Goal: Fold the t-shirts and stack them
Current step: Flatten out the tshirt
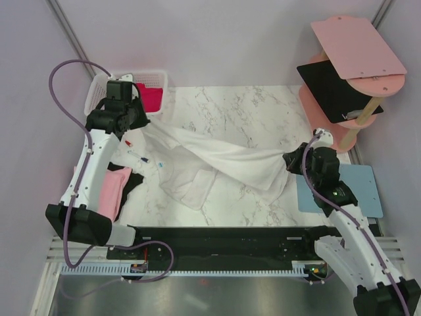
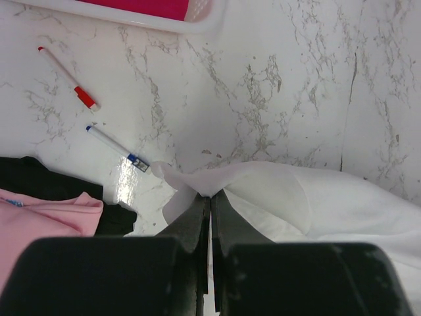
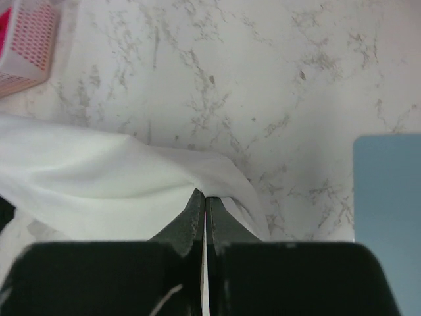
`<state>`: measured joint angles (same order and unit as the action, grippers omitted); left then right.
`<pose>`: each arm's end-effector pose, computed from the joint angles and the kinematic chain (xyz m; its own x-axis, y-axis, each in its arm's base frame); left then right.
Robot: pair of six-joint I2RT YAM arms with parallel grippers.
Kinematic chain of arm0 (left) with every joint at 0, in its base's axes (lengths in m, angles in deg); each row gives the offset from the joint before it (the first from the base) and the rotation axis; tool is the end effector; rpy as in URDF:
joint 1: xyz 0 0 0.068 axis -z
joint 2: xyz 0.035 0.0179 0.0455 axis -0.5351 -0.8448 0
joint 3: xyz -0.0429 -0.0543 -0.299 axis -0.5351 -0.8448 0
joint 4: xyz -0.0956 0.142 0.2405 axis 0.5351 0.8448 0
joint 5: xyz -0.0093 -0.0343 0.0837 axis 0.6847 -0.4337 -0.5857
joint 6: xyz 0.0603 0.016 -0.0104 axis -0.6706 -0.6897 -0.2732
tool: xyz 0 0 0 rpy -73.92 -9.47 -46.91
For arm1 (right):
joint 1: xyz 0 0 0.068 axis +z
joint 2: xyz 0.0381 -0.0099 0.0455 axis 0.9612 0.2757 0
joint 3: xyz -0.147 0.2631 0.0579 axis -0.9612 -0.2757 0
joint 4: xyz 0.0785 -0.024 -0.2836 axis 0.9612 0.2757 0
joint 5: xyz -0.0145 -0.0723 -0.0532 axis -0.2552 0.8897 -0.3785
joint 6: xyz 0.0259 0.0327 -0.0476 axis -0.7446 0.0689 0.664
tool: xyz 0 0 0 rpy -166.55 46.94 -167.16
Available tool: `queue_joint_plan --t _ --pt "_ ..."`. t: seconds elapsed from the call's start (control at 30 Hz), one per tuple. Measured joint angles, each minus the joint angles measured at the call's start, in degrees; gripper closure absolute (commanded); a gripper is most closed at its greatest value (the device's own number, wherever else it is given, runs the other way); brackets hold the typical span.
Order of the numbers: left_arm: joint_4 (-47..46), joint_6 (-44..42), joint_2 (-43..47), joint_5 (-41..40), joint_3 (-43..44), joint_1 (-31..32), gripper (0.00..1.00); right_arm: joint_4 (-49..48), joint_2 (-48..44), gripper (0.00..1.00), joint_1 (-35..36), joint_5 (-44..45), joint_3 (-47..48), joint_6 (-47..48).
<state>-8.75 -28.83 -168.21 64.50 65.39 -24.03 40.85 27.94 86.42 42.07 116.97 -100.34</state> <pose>0.3263 -0.0429 0.4287 -0.6235 -0.2283 -0.7478 -0.1380 0.9735 -0.1822 0.1830 0.0423 0.3009 -0.4063 0.3985 -0.8223 -0.0625 0.8856 0.4601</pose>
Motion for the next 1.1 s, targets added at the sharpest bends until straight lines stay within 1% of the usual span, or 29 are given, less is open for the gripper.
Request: queue_joint_plan --t 0.07,0.1,0.2,0.23,0.3,0.33,0.37,0.43,0.5,0.6,0.7,0.73,0.8,0.97,1.1 --pt "0.02 -0.02 -1.11 0.0 0.15 0.0 0.98 -0.13 5.86 1.0 -0.02 2.12 0.26 -0.02" --pt "0.0 -0.02 -2.45 0.15 0.39 0.0 0.98 -0.24 10.56 0.99 -0.02 3.76 0.92 -0.02" --pt "-0.11 0.02 -6.95 0.87 0.72 0.0 0.98 -1.31 24.96 0.88 -0.02 7.39 4.13 0.0" --pt "-0.24 0.04 -9.14 1.51 0.74 0.0 0.98 -2.08 32.13 0.65 -0.02 8.9 6.12 0.11" --pt "-0.22 0.04 -13.44 2.49 0.76 0.0 0.98 -3.78 40.28 0.41 -0.02 10.56 8.35 -0.17" --pt "-0.15 0.07 -15.37 3.06 0.74 0.0 0.98 -4.81 42.56 0.14 -0.02 11.21 8.63 0.04" --pt "-0.13 0.09 -17.07 3.39 0.74 0.0 0.98 -5.07 43.3 0.03 -0.02 11.5 8.61 0.17" --pt "-0.13 0.09 -18.97 3.87 0.48 0.0 0.98 -5.7 41.97 0.02 -0.02 11.82 8.61 0.17" --pt "-0.04 0.13 -19.26 4.42 -0.37 0.0 0.98 -6.34 38.12 0.02 -0.02 11.52 8.57 0.28" --pt "-0.15 0.22 -19.19 4.52 -0.76 0.0 0.98 -7.02 31.52 0.06 -0.07 9.92 8.44 -0.26" --pt "-0.24 0.24 -19.19 4.66 -1.16 0.0 0.98 -7.98 26.6 0.16 -0.07 6.01 6.54 -2.21" --pt "-0.22 0.24 -19.19 4.68 -1.22 0.0 0.98 -8.09 25.83 0.27 -0.07 4.48 5.42 -2.99" --pt "-0.24 0.24 -19.17 4.7 -1.29 0.0 0.98 -8.17 25.2 0.36 -0.07 1.01 2.25 -5.03" --pt "-0.22 0.24 -19.15 4.83 -2.01 0.0 0.98 -5.95 25.2 0.35 -0.07 -6.78 -5.38 -10.88" --pt "-0.46 0.24 -19.15 4.85 -2.62 0.0 0.98 -5.11 24.81 0.35 -0.07 -9.88 -6.64 -12.98"
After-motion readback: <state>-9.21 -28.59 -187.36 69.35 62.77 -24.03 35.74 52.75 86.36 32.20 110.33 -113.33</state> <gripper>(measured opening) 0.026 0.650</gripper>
